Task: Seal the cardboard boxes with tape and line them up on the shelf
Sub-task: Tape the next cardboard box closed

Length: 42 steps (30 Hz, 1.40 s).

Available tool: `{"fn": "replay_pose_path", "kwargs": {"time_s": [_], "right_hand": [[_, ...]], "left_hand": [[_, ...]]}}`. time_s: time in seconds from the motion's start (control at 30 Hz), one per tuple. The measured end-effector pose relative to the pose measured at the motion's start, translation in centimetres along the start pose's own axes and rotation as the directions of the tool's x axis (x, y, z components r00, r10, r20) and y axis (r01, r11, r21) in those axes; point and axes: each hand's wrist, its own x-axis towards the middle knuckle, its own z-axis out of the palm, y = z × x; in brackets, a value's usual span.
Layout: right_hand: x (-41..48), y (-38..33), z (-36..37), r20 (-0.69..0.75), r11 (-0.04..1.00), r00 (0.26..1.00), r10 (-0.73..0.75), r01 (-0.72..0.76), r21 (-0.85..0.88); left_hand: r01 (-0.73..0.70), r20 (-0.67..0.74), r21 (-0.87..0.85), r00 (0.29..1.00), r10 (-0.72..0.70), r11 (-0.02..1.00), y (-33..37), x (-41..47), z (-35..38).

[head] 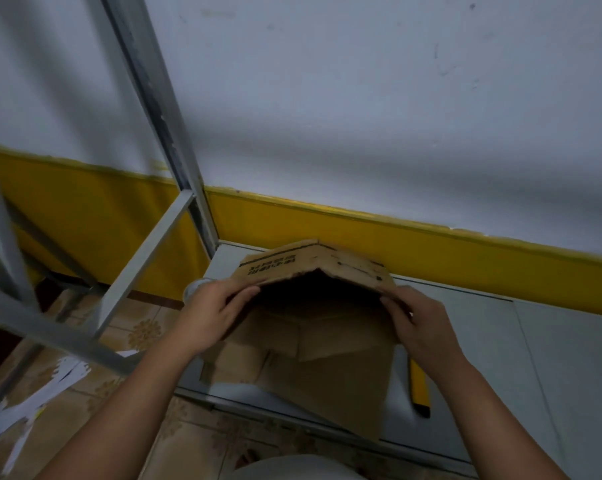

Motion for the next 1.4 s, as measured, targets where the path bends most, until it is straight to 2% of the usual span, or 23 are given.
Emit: {"fn": "replay_pose_path", "kwargs": {"time_s": [0.1, 0.2, 0.33, 0.47, 0.53, 0.63, 0.7, 0.83, 0.93, 0.97, 1.03, 1.2, 1.27, 1.3, 1.37, 1.4], "right_hand": [[3.1, -3.1, -2.2, -0.089, 0.999, 0.996, -0.03, 0.027, -0.027], [5.9, -6.2, -3.8, -0.145, 0.995, 0.985, -0.098, 0.094, -0.034], [8.1, -9.2, -4.9, -0.121, 0.983, 0.976, -0.179, 0.173, -0.063], [8.6, -11.5, -4.4, -0.041, 0.977, 0.978, -0.205, 0.202, -0.065], [8.4, -12.0, -3.9, 0.003, 0.974, 0.977, -0.213, 0.213, -0.082], [8.1, -11.8, -3.7, 0.043, 0.974, 0.985, -0.165, 0.169, -0.148], [7.7, -11.6, -4.1, 0.082, 0.977, 0.992, -0.096, 0.11, -0.181], [7.0, -12.5, -4.8, 0.167, 0.968, 0.986, -0.004, 0.046, -0.246], [7.2, -13.2, -4.8, 0.254, 0.937, 0.966, 0.052, 0.041, -0.348], [7.4, -13.0, -4.7, 0.261, 0.941, 0.963, 0.067, 0.026, -0.336], [7.4, -12.6, -4.8, 0.259, 0.978, 0.959, 0.118, -0.067, -0.196], [6.0, -11.4, -4.7, 0.164, 0.965, 0.966, 0.199, -0.222, 0.14], [5.1, -11.0, -4.3, 0.104, 0.922, 0.961, 0.258, -0.277, 0.271], [4.7, -10.7, -4.1, 0.081, 0.895, 0.954, 0.289, -0.3, 0.33], [4.0, -10.3, -3.7, 0.055, 0.824, 0.932, 0.357, -0.343, 0.45], [3.7, -10.1, -3.5, 0.053, 0.787, 0.918, 0.392, -0.365, 0.498]], "left_hand": [[0.014, -0.067, -0.11, 0.997, -0.021, 0.994, 2.6, 0.5, -0.8], [0.038, -0.083, -0.088, 0.996, -0.045, 0.995, 4.0, 0.6, -1.6], [0.023, -0.054, 0.025, 0.998, -0.021, 0.999, 5.2, 0.1, -3.2], [0.063, -0.133, 0.253, 0.991, -0.03, 0.965, 6.0, 0.2, -3.5], [0.086, -0.171, 0.31, 0.985, -0.034, 0.947, 6.3, 0.8, -3.3], [0.15, -0.211, 0.231, 0.972, -0.101, 0.961, 6.6, 1.9, -3.8], [0.143, -0.192, 0.2, 0.976, -0.105, 0.969, 7.0, 2.5, -4.4], [0.062, -0.138, 0.287, 0.99, -0.023, 0.956, 9.3, 3.9, -5.8], [0.002, -0.136, 0.417, 0.989, 0.06, 0.909, 11.4, 5.2, -6.4], [-0.012, -0.146, 0.462, 0.985, 0.089, 0.887, 12.0, 5.6, -6.5], [-0.034, -0.179, 0.53, 0.972, 0.15, 0.848, 12.8, 6.2, -6.7], [0.012, -0.298, 0.544, 0.938, 0.179, 0.839, 12.3, 4.9, -8.0], [0.09, -0.38, 0.469, 0.919, 0.108, 0.879, 11.2, 3.5, -8.5], [0.132, -0.426, 0.371, 0.904, 0.043, 0.919, 10.6, 2.7, -8.6], [0.174, -0.448, 0.035, 0.883, -0.14, 0.984, 9.4, 1.1, -8.1], [0.187, -0.398, -0.152, 0.887, -0.233, 0.971, 9.0, 0.4, -7.5]]}}
